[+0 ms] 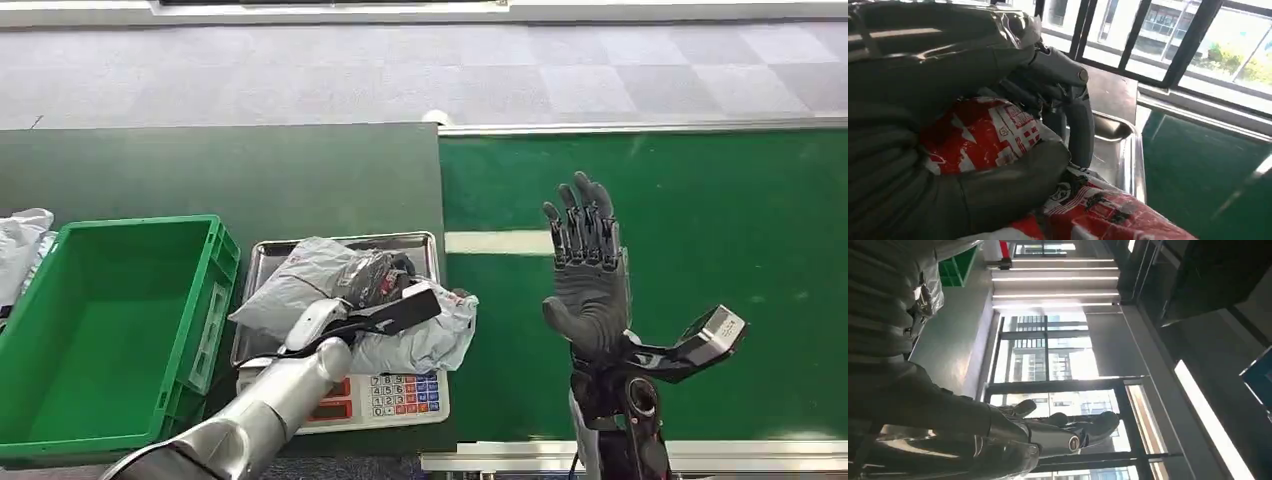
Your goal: Moved the parcel from conveyor to table for the left to box.
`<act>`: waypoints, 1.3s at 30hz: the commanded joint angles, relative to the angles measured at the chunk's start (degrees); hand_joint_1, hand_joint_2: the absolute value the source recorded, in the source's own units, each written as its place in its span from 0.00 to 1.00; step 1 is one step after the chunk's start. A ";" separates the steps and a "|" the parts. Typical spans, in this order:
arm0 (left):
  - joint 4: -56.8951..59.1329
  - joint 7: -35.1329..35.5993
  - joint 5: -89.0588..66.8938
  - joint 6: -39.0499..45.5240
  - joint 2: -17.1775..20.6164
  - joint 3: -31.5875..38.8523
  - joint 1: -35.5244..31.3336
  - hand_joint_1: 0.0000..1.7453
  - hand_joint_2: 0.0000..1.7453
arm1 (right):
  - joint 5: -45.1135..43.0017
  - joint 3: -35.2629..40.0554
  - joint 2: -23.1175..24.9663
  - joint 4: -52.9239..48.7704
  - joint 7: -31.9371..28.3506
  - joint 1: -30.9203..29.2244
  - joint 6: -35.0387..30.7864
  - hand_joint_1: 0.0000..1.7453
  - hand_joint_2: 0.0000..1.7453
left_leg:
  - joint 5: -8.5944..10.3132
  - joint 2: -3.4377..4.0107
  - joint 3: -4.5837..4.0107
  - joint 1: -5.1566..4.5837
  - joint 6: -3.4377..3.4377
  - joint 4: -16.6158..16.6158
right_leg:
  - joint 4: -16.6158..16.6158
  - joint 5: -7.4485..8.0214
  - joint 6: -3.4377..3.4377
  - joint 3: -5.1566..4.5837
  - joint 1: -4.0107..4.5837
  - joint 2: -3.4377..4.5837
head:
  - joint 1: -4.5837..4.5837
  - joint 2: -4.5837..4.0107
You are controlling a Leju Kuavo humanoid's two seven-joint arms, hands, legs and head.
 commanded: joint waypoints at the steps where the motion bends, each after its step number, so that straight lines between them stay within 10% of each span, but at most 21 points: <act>1: -10.58 -5.13 4.48 3.58 0.14 3.12 3.70 1.00 1.00 | 0.13 -3.23 0.89 -1.39 0.59 1.69 -0.26 0.00 1.00 | 0.05 -0.04 -0.23 -0.01 0.02 -0.03 | -0.04 0.04 -0.01 -0.21 0.00 -0.03 | 0.00 0.00; 11: -53.65 -7.26 11.69 6.53 6.11 -3.73 15.36 1.00 1.00 | 0.58 -5.25 0.64 -3.25 0.79 3.84 -1.21 0.00 1.00 | -0.01 0.05 -0.75 0.00 -0.02 0.02 | 0.02 0.01 -0.02 -0.76 0.00 0.07 | -0.02 0.00; 23: -63.04 -8.16 11.89 10.26 8.14 -2.56 19.11 1.00 1.00 | 0.56 -6.63 0.97 -4.22 0.99 4.79 -1.12 0.00 1.00 | -0.01 0.07 -0.78 -0.02 0.00 -0.04 | -0.04 0.02 -0.01 -0.80 -0.01 0.08 | 0.00 0.00; 32: -63.38 -0.21 8.63 11.08 10.45 20.79 24.55 1.00 1.00 | 0.77 -9.94 2.49 -6.41 1.98 7.60 -0.64 0.00 1.00 | -0.03 0.29 -0.65 -0.04 -0.04 -0.13 | -0.05 0.02 -0.05 -0.77 -0.03 0.29 | -0.02 0.00; 39: -42.52 3.86 -2.80 14.55 13.94 38.90 19.53 1.00 1.00 | 3.57 -9.12 2.08 -6.86 1.07 11.53 -3.28 0.00 1.00 | 0.00 0.14 -0.67 0.01 -0.03 -0.11 | -0.04 -0.04 -0.07 -0.74 0.02 0.13 | 0.00 0.00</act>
